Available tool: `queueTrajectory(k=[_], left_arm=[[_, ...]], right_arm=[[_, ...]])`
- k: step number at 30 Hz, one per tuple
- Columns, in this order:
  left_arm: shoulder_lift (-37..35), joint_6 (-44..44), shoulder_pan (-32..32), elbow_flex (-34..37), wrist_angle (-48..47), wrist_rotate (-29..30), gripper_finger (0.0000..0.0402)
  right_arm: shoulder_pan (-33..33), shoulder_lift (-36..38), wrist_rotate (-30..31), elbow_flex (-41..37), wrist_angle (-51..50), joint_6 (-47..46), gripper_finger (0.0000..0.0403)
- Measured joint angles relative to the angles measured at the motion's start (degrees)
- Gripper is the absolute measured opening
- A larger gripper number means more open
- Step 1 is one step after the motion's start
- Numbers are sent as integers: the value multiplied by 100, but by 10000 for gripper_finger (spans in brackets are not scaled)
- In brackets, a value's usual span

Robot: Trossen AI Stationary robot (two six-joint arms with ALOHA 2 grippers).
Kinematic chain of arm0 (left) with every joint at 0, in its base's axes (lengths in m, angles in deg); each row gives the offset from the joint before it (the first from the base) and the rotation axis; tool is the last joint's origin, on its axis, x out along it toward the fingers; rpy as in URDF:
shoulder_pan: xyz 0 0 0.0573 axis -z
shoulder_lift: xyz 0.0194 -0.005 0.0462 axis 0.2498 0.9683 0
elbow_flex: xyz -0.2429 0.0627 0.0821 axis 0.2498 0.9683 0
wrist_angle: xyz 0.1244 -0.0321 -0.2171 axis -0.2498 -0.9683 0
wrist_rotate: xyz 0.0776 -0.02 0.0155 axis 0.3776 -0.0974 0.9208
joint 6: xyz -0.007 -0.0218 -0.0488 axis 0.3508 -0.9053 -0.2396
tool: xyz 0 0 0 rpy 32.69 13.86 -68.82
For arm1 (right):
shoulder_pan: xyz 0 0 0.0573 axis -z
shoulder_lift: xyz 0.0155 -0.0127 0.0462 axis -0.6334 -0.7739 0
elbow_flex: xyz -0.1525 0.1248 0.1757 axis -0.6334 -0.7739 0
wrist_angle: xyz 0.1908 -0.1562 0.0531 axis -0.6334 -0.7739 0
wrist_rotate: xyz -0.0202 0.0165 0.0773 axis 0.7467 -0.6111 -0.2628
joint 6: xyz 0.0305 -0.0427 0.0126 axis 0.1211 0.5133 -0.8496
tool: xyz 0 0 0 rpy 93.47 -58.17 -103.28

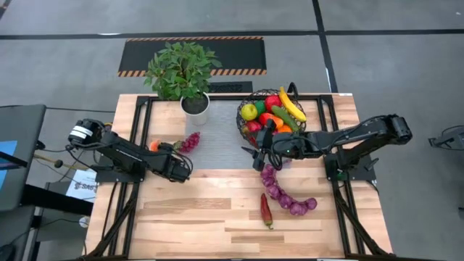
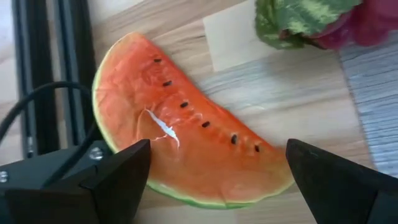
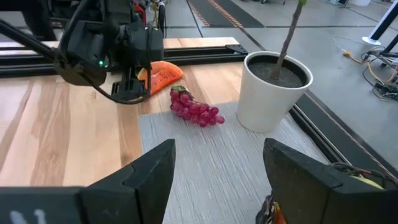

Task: Build produce basket
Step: Put the watermelon into the wire basket

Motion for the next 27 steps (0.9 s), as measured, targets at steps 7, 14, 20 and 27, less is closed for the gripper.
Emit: queueTrajectory(k=[7, 14, 20, 27], left_arm=[[-11, 12, 559, -226, 515, -21, 355], [5, 110, 1366, -974, 1047, -965, 355], [17, 1093, 1588, -1126, 2569, -705, 354], [256, 2967, 788, -1132, 3599, -285, 354]], right_arm=[[-85, 0, 0, 0, -5, 11, 265], [-76, 0, 2, 0, 22, -33, 265], [-105, 0, 2, 0, 222, -69, 265], [-358, 0, -7, 0, 397, -443, 265]])
